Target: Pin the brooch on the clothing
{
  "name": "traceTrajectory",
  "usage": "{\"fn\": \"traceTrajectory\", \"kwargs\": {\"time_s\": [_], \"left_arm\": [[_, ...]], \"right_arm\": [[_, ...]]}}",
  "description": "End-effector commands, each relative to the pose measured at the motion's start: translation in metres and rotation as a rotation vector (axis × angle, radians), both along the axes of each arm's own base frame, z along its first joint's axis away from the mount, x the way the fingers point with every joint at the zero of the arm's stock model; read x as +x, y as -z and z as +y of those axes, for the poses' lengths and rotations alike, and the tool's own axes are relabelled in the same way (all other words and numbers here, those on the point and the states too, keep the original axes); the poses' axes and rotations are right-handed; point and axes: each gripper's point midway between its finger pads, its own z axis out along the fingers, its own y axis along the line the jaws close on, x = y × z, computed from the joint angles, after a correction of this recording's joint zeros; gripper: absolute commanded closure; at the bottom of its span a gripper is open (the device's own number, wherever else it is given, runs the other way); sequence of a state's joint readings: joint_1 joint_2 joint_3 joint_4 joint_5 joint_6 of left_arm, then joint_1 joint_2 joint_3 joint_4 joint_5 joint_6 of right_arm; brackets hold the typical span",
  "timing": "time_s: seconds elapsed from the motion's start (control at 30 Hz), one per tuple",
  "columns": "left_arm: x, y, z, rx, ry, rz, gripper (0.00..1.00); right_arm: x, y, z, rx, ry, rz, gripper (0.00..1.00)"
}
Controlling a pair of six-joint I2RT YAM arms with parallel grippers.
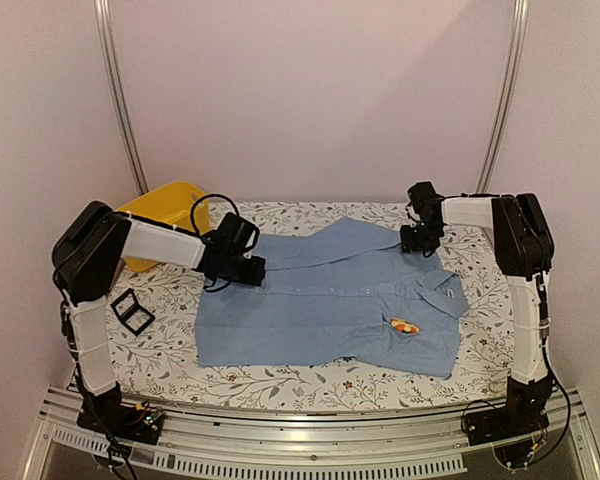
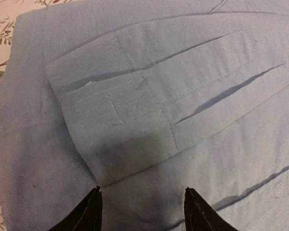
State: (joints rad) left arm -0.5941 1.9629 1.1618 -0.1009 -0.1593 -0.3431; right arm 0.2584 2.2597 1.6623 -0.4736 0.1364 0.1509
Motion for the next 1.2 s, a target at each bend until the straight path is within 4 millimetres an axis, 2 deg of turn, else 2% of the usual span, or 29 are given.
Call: {"fn": "traceTrajectory", "kwargs": {"time_s": [0.0,0.1,0.2,0.27,0.3,0.37,0.4,0.43,0.47,0.5,0.53,0.57,0.63,0.77,0.8,0.9,1.0,1.07,1.1,1.17], "left_arm": [[0.030,0.031,0.004,0.003,-0.093,0.063,0.43],[0.048,0.041,0.011,0.009,-0.137,0.072,0.42],[0.072,0.043,0.032,-0.002,-0.217,0.059,0.42],[0.085,0.030,0.040,-0.006,-0.239,0.021,0.42],[0.087,0.018,0.036,-0.004,-0.211,-0.014,0.41],[0.085,-0.018,0.018,-0.010,-0.128,-0.120,0.38],[0.082,-0.039,0.008,-0.007,-0.085,-0.177,0.37],[0.074,-0.058,-0.004,-0.003,-0.041,-0.216,0.36],[0.062,-0.073,-0.013,0.001,-0.004,-0.231,0.36],[0.047,-0.080,-0.018,0.007,0.016,-0.223,0.35],[0.031,-0.087,-0.020,0.001,0.016,-0.206,0.35],[0.013,-0.087,-0.018,-0.008,0.007,-0.178,0.35],[-0.025,-0.081,-0.010,-0.052,-0.035,-0.118,0.35],[-0.092,-0.061,0.009,-0.119,-0.095,-0.007,0.34],[-0.105,-0.059,0.013,-0.117,-0.106,0.009,0.32],[-0.141,-0.030,0.024,-0.148,-0.164,0.119,0.27],[-0.165,0.001,0.045,-0.176,-0.264,0.193,0.24],[-0.170,0.008,0.055,-0.176,-0.316,0.201,0.21],[-0.172,0.011,0.060,-0.168,-0.335,0.206,0.17],[-0.177,0.018,0.067,-0.145,-0.356,0.216,0.16]], "right_arm": [[0.005,0.041,-0.024,-0.089,-0.005,0.149,0.49],[0.040,0.020,-0.020,-0.073,-0.021,0.066,0.49],[0.058,0.002,-0.015,-0.065,-0.055,0.033,0.49],[0.062,-0.015,-0.014,-0.063,-0.065,0.013,0.49],[0.062,-0.036,-0.013,-0.057,-0.066,-0.019,0.49],[0.056,-0.072,-0.013,-0.055,-0.066,-0.079,0.48],[0.049,-0.105,-0.014,-0.055,-0.063,-0.132,0.48],[0.038,-0.115,-0.014,-0.069,-0.062,-0.144,0.47],[0.024,-0.134,-0.013,-0.078,-0.061,-0.171,0.47],[0.006,-0.135,-0.012,-0.088,-0.056,-0.160,0.46],[-0.016,-0.156,-0.010,-0.083,-0.052,-0.185,0.46],[-0.040,-0.147,-0.005,-0.080,-0.052,-0.154,0.47],[-0.094,-0.149,0.010,-0.046,-0.062,-0.137,0.49],[-0.201,-0.112,0.056,-0.041,-0.140,-0.004,0.51],[-0.224,-0.107,0.069,-0.036,-0.176,0.018,0.51],[-0.277,-0.084,0.099,0.017,-0.227,0.094,0.49],[-0.308,-0.059,0.113,0.042,-0.263,0.154,0.41],[-0.314,-0.042,0.113,0.010,-0.275,0.163,0.35],[-0.315,-0.032,0.111,-0.011,-0.276,0.173,0.34],[-0.311,-0.022,0.111,-0.056,-0.298,0.178,0.33]]}}
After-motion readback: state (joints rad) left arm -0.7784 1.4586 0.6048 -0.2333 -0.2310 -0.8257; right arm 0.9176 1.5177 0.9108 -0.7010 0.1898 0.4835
